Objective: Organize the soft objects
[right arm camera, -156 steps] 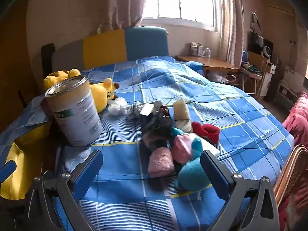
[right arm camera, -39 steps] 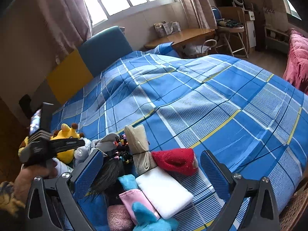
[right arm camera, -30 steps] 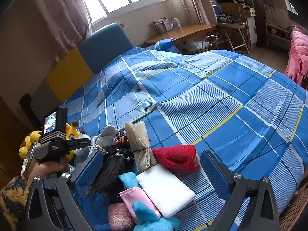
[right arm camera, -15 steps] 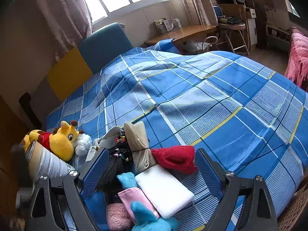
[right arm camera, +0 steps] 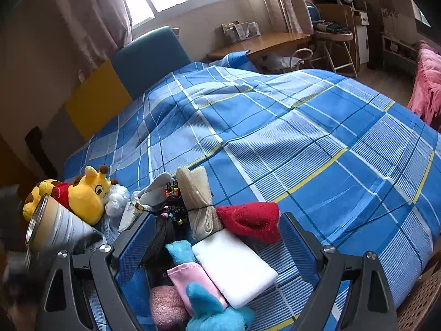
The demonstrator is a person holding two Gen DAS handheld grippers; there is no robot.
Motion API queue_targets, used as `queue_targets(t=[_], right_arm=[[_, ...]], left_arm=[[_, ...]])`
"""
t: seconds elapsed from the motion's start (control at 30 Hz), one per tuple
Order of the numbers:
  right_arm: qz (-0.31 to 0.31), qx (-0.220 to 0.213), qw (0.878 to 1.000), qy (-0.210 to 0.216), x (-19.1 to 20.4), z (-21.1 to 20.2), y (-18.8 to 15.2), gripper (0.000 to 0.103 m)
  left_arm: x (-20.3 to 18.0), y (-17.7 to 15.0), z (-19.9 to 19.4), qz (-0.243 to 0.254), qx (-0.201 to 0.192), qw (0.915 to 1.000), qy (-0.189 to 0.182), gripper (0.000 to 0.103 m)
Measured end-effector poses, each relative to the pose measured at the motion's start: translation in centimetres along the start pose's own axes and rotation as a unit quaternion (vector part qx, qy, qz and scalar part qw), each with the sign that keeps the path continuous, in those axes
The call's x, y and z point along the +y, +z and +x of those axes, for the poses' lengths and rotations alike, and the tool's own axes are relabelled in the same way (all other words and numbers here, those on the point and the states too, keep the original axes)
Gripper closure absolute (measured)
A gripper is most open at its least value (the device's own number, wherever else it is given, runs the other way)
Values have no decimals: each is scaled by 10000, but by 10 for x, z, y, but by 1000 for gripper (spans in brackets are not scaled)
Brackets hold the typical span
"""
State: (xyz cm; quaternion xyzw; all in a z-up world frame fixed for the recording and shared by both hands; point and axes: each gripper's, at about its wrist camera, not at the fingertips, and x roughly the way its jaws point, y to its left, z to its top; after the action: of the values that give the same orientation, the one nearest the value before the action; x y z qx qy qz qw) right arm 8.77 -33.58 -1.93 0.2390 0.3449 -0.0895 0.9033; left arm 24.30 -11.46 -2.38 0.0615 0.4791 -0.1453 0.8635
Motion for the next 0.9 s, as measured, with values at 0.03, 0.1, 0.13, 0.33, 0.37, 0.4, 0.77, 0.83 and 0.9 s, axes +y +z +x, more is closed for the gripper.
queue_targets(t=[0.03,0.1,0.13,0.33,0.37,0.4,0.77,0.83,0.9], right_arm=[[12,16,10000,20,0,1,0,10],[43,31,10000,74,0,1,0,10],[51,40,9999,108,0,1,0,10],[49,173,9994,282,2,7,0,10],[45,183,9994,307,3,7,0,10],[35,195,9993,330,3,7,0,10],[-64,158,9995,261,6,5,-1,10],[-67,149,9996,247,6,5,-1,10],[-60,140,9996,232,6,4,-1,10]], left_arm=[[2,9,10,-48,42,9999,94,84],[10,25,28,-177,145,9993,280,76],[14,32,38,-263,179,9988,383,69],[25,55,88,-291,451,9958,739,60],[24,58,93,-256,447,9959,743,59],[23,60,96,-192,444,9958,783,58],[11,22,88,193,305,9986,377,103],[11,11,70,126,142,9998,104,103],[10,-1,50,116,-1,9999,-125,103]])
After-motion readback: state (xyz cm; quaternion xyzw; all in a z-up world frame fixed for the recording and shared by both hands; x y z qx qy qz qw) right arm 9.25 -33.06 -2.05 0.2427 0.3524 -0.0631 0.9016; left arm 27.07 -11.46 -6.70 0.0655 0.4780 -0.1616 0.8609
